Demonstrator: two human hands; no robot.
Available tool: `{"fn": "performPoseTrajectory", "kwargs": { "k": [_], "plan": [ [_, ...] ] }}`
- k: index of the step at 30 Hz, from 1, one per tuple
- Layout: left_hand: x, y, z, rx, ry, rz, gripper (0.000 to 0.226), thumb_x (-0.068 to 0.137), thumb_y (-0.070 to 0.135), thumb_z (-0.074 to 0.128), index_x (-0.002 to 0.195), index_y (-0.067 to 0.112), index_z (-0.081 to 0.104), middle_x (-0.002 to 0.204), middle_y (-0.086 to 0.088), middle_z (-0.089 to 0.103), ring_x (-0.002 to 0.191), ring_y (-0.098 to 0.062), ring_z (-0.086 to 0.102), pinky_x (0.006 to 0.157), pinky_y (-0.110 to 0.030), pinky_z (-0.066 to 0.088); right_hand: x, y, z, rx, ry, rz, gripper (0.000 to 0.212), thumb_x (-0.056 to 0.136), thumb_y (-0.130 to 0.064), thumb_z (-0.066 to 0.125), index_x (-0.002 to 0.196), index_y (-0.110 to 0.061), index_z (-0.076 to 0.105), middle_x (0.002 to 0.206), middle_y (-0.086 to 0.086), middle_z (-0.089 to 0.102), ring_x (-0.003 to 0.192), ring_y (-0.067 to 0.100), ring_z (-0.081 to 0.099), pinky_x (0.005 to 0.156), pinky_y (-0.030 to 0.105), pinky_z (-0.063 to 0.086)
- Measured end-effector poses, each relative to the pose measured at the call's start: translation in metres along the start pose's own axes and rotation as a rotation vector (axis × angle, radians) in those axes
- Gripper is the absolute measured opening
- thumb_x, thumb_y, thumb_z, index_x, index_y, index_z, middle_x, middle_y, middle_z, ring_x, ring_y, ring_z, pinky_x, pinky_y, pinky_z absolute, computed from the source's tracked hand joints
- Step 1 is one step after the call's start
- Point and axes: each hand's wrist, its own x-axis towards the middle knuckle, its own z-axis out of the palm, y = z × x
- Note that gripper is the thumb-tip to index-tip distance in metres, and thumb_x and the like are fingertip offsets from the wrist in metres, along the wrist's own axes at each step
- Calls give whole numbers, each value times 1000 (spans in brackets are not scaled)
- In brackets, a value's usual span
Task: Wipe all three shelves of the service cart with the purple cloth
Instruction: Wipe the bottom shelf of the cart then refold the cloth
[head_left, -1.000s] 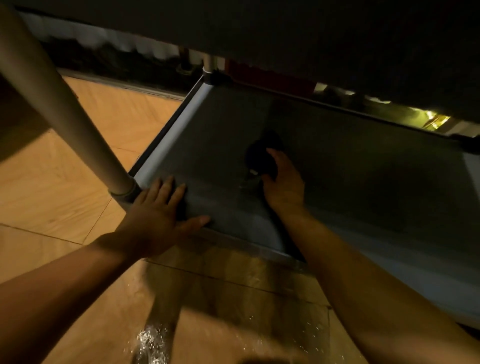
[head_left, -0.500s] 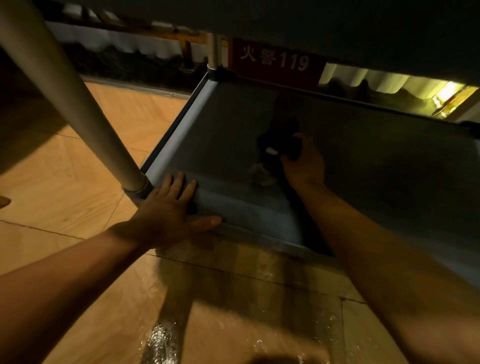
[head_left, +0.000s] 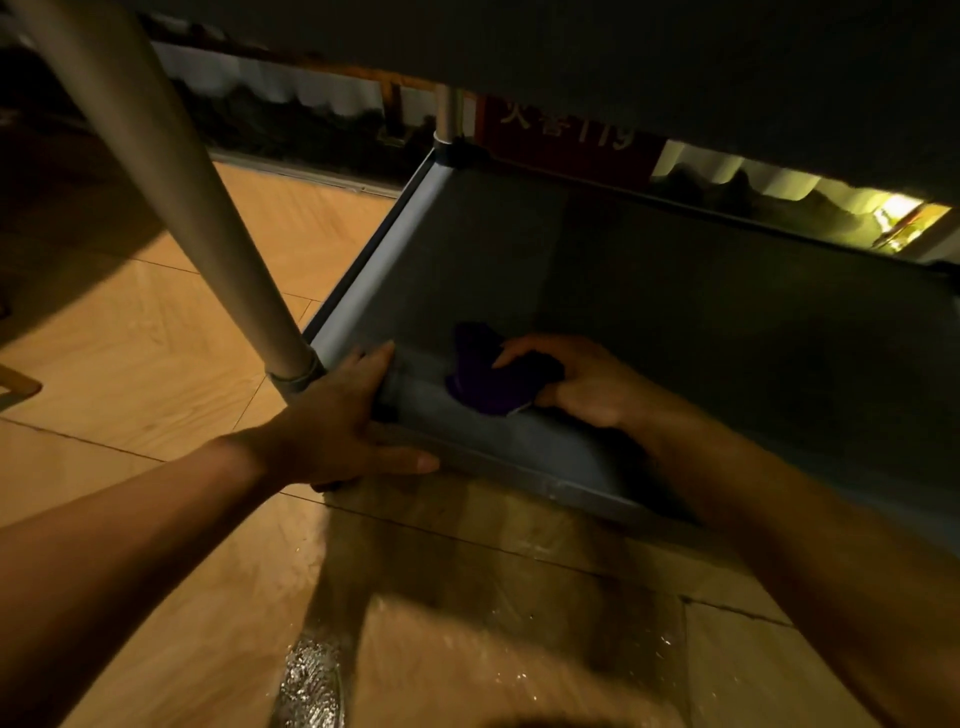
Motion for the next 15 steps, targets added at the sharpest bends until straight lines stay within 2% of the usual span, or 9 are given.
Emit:
{"fn": "performPoseTrajectory", "kwargs": {
  "k": [1,3,4,6,7,9,10,12,15],
  "plan": [
    [1,0,1,49,-23,-5,140,53,88,68,158,33,-6,169,3,3,154,-22,8,119,-38,18,-4,-3,-5,-42,-67,21,59,80,4,73,127,-31,65,138,-11,52,131,9,47,97,5,36],
    [3,-2,-1,125,-86,-37,142,51,92,63,157,34,-11,169,3,-6,155,-21,-5,121,-42,7,-10,-12,-16,-129,-124,90,61,84,-21,78,135,-45,56,147,-17,41,133,5,38,103,19,33],
    [5,-2,-2,153,-101,-46,143,51,94,61,158,33,-12,169,2,-9,154,-21,-7,120,-41,4,-11,-18,-19,-132,-44,124,56,87,-37,74,138,-48,52,147,-17,41,133,7,40,102,25,34],
    [7,-1,1,251,-113,-65,145,49,100,53,158,30,-13,169,0,-13,154,-23,-11,120,-43,1,-6,-28,-10,-136,275,203,48,94,-61,54,138,-42,53,148,-6,52,132,21,52,99,31,41],
    [8,1,4,327,-123,-79,146,47,104,45,157,30,-15,168,-2,-16,154,-25,-13,121,-46,1,-1,-33,2,-200,378,279,55,93,-70,44,137,-39,53,146,1,56,130,29,55,100,36,44],
    [11,8,13,437,-131,-124,145,44,110,27,156,30,-18,166,-7,-22,153,-30,-18,121,-51,-4,13,-44,35,-324,339,435,76,85,-84,32,143,-36,46,148,12,50,133,39,50,107,51,42],
    [13,11,16,456,-122,-150,145,42,111,19,156,30,-18,165,-8,-23,152,-31,-19,120,-51,-6,19,-48,52,-373,305,479,82,84,-85,32,148,-35,40,152,16,43,137,44,43,109,59,37],
    [16,14,21,465,-105,-184,147,39,112,11,156,28,-18,165,-10,-24,152,-33,-20,120,-50,-9,29,-53,71,-447,341,498,78,88,-76,43,152,-32,33,156,19,33,142,48,30,111,68,27],
    [17,12,21,470,-128,-191,149,38,112,14,156,28,-19,164,-10,-26,151,-32,-22,120,-52,-9,17,-37,71,-513,425,321,63,86,-55,60,144,-35,45,150,10,41,139,40,35,110,59,33]
  ]
}}
